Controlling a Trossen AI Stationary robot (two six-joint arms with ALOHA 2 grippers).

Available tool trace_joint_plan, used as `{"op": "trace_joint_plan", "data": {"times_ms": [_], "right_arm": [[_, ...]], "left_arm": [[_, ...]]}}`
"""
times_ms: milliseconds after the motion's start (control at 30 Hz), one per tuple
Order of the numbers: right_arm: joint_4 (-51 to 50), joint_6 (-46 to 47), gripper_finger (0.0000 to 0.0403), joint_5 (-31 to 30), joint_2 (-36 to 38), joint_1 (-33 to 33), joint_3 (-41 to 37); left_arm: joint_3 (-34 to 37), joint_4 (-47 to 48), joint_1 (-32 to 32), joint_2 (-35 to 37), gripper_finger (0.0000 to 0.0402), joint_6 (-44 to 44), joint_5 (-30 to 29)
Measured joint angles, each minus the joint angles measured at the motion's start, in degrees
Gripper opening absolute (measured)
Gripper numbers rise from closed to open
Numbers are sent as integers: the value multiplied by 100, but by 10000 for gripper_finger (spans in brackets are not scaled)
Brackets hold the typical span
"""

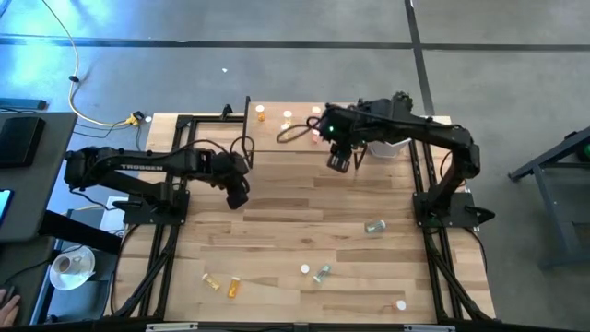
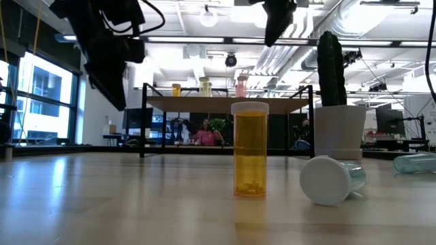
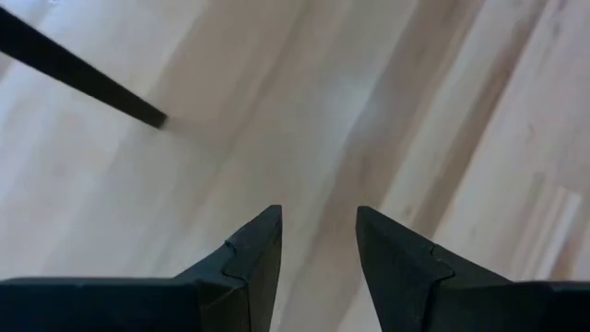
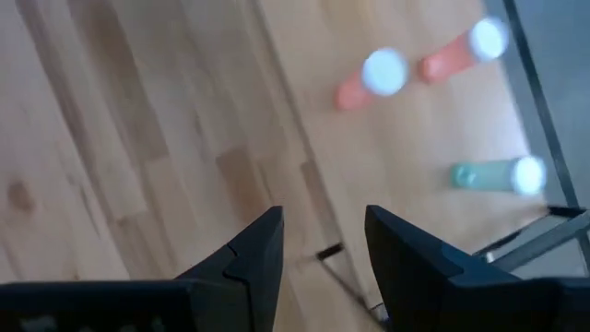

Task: Pick and place medicine bottles onto shelf by color
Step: Put the bottom blue pill bottle on the shelf aligned with the other blue pill bottle

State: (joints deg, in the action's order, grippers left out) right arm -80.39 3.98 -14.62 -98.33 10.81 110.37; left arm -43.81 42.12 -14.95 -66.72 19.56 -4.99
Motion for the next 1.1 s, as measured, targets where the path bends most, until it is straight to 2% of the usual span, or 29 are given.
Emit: {"op": "trace_joint_plan", "data": {"times_ms": [133, 400, 567, 800, 933, 1100], "right_arm": [[84, 193, 146, -26, 187, -245, -571], [645, 969, 146, -148, 1013, -764, -2385], [901, 1692, 146, -143, 1573, -1078, -3348], [1309, 2334, 146, -103, 2044, -1400, -4316], [1713, 2294, 146, 135, 2058, -1606, -4748], [3047, 1634, 146, 571, 2029, -1991, -5360]], "left_arm": [[0, 8, 348, -2, 132, 133, -4], [0, -124, 865, -2, 132, 143, -15], [0, -441, 992, -2, 132, 130, -16], [0, -856, 1019, -2, 131, 126, -17], [0, -1190, 1019, -2, 131, -86, -17], [0, -1497, 1019, -2, 131, -218, -37]]}}
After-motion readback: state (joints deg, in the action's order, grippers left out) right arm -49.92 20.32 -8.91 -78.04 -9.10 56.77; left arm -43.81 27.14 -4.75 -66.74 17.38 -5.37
